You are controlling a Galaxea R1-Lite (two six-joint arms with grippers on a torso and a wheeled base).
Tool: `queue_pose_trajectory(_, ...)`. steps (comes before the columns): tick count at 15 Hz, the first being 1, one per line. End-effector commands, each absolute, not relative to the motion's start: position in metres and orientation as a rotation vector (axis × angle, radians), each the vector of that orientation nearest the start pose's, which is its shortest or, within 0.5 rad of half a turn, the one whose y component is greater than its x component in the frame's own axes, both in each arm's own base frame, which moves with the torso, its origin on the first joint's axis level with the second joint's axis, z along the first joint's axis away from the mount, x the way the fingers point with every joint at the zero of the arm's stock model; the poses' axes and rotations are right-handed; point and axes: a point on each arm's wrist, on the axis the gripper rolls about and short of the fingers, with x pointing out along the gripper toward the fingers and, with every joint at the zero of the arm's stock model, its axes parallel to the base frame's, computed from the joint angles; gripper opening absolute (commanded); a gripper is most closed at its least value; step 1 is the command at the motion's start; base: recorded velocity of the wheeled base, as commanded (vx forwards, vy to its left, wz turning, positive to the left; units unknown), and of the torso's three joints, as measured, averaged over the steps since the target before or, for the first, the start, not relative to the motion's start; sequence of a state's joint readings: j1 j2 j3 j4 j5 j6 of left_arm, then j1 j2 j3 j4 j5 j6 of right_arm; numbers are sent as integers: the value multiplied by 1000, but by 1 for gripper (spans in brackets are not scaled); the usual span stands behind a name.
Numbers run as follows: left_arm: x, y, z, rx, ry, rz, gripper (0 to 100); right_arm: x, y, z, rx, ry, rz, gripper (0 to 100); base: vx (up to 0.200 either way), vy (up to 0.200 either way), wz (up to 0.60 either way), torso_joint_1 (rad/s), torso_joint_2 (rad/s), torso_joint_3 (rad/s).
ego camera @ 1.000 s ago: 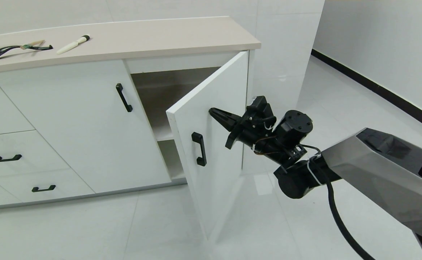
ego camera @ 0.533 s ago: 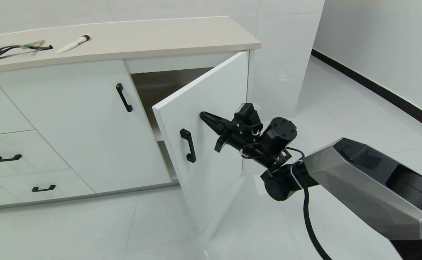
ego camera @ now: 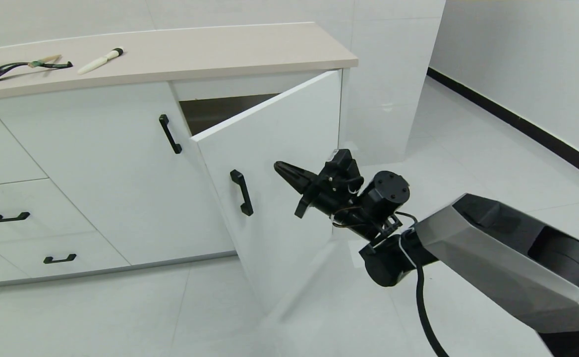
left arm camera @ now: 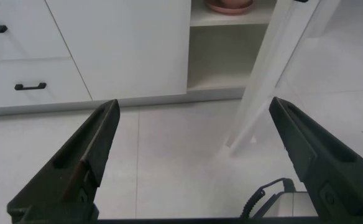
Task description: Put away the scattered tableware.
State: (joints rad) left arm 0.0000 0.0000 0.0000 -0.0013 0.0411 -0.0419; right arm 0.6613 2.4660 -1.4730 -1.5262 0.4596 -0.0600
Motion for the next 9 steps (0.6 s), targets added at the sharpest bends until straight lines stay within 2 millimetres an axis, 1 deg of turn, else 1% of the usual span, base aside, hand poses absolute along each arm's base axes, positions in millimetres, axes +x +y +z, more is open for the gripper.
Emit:
queue_pose_trajectory(1, -23, 1, 76, -41, -2, 41, 100, 318, 263, 157, 10, -470, 1100, 0, 0, 0, 0, 0, 0, 0)
queue_pose_trajectory(2, -23, 1, 76, -43, -4, 41, 100, 290, 241, 164, 5, -411, 1104, 0, 0, 0, 0, 0, 0, 0)
queue_pose_trajectory(3, -23, 1, 76, -41, -2, 41, 100, 261, 216, 176, 0, -385, 1102, 0, 0, 0, 0, 0, 0, 0)
queue_pose_trajectory(4, -23, 1, 76, -40, -4, 41, 100, 248, 204, 182, -1, -386, 1099, 0, 0, 0, 0, 0, 0, 0)
queue_pose_trajectory(5, -23, 1, 76, -40, -2, 41, 100, 209, 163, 203, -7, -419, 1062, 0, 0, 0, 0, 0, 0, 0)
queue_pose_trajectory(6, -23, 1, 76, -40, -2, 41, 100, 186, 130, 208, -24, -434, 1004, 0, 0, 0, 0, 0, 0, 0)
queue_pose_trajectory(7, -23, 1, 76, -40, -4, 41, 100, 161, 92, 206, -57, -441, 908, 0, 0, 0, 0, 0, 0, 0)
queue_pose_trajectory(8, -23, 1, 76, -40, -5, 41, 100, 151, 79, 205, -75, -446, 864, 0, 0, 0, 0, 0, 0, 0)
queue_pose_trajectory(9, -23, 1, 76, -40, -4, 41, 100, 108, 40, 201, -142, -504, 732, 0, 0, 0, 0, 0, 0, 0)
